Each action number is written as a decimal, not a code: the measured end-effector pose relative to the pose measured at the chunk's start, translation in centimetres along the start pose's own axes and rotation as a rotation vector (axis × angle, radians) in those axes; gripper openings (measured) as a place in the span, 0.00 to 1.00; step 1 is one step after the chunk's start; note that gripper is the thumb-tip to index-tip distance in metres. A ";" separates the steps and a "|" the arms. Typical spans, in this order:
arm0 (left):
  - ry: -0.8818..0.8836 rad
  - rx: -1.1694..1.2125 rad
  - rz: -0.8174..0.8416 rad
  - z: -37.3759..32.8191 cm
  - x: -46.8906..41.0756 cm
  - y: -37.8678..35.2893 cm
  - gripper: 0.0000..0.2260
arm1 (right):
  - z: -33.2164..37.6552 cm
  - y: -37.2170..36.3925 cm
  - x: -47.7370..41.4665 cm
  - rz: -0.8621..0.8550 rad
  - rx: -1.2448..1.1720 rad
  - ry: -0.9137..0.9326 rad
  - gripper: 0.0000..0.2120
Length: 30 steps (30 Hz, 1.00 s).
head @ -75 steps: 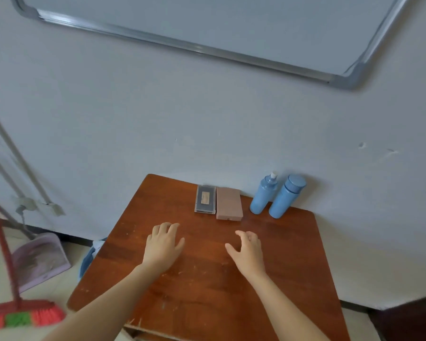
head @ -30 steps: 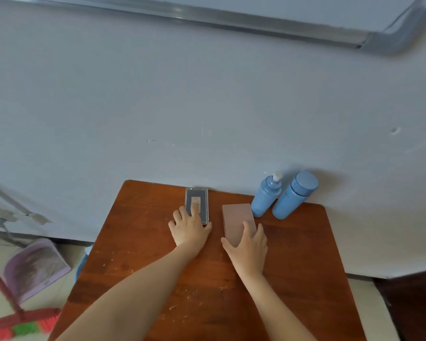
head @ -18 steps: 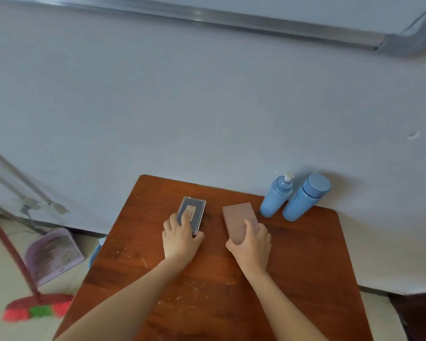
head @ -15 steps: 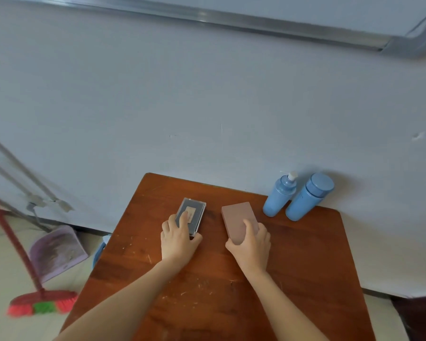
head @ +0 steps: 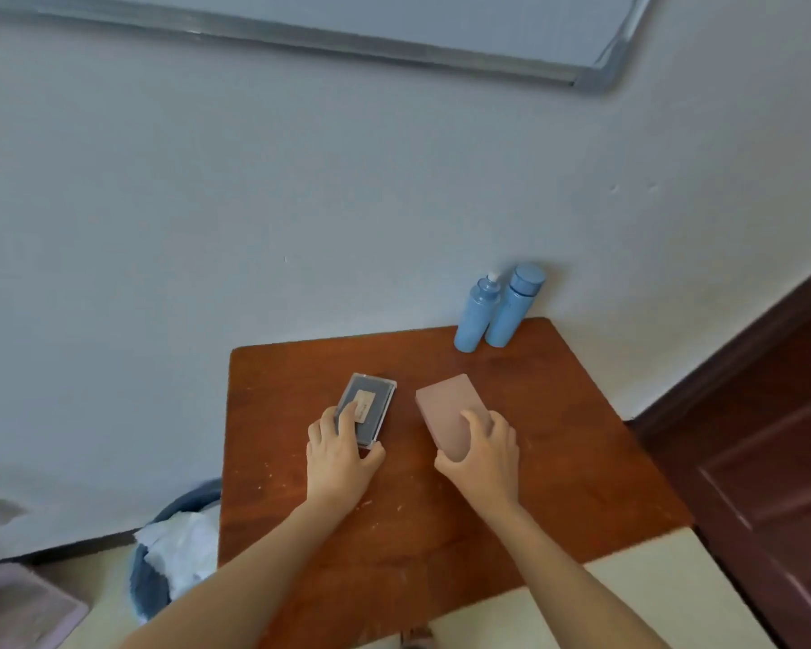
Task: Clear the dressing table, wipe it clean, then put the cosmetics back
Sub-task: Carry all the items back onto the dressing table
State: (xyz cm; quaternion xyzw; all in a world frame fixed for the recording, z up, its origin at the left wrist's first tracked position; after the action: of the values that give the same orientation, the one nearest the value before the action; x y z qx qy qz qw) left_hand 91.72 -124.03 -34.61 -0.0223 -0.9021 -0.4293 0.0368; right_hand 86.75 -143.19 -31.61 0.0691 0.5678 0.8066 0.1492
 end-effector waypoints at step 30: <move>-1.128 0.083 0.757 -10.3 50.3 -5.5 0.29 | -11.9 15.5 65.9 -0.659 0.100 -1.077 0.30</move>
State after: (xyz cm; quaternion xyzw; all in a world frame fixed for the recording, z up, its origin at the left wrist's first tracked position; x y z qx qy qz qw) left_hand 41.68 -135.03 -28.07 -0.5555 -0.7290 -0.2746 -0.2907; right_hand 18.52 -137.62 -25.00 0.2935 0.4415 0.5431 0.6511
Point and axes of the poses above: each hand's wrist, its own x-axis away from the middle knuckle, its own y-axis out of the back of the hand, z = x × y, the point moved 7 cm from there along -x, towards the middle knuckle, and after that the axes turned 4 degrees about y, right-handed, at the moved point
